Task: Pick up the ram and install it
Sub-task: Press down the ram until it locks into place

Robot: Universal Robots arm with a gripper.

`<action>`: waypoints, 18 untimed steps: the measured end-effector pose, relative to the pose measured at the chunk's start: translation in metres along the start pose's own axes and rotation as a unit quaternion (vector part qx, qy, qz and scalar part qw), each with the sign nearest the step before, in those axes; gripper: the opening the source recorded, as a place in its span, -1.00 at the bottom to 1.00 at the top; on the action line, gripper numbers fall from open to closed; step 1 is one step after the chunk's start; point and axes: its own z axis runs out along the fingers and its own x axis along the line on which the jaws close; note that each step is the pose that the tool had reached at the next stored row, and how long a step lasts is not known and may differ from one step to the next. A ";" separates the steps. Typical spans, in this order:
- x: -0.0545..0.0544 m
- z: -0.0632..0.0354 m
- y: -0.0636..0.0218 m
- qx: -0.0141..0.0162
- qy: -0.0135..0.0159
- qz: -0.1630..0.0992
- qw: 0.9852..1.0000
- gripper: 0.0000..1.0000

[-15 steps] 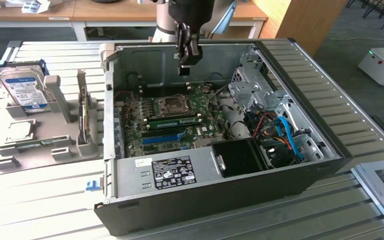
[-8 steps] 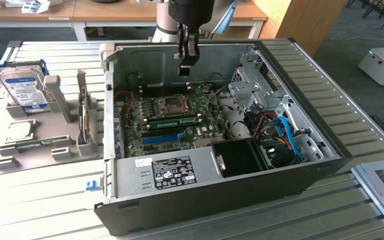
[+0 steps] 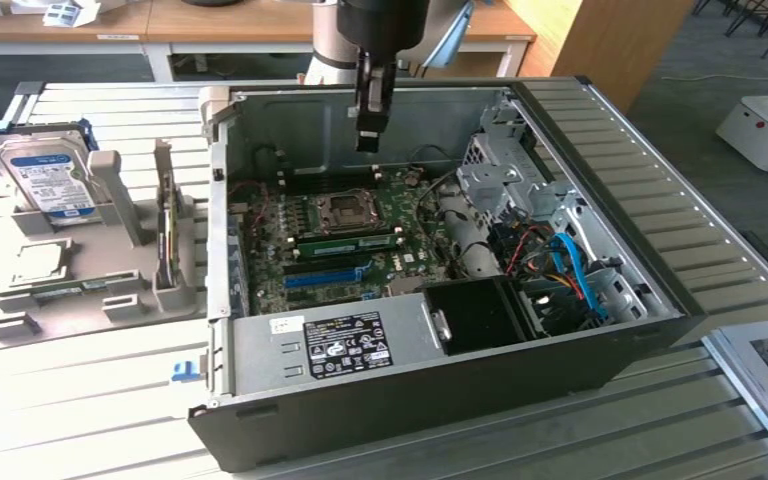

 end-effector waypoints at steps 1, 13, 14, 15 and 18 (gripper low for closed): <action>0.000 0.0001 0.0000 0.000 0.000 0.009 1.000 -0.80; 0.000 0.0016 0.0000 0.001 0.000 0.116 0.993 -0.80; 0.000 0.0017 0.0000 0.002 0.000 0.124 0.992 -0.80; 0.000 0.0018 0.0000 0.002 0.000 0.133 0.991 -0.80; 0.000 0.0021 0.0000 0.002 0.000 0.159 0.987 -0.80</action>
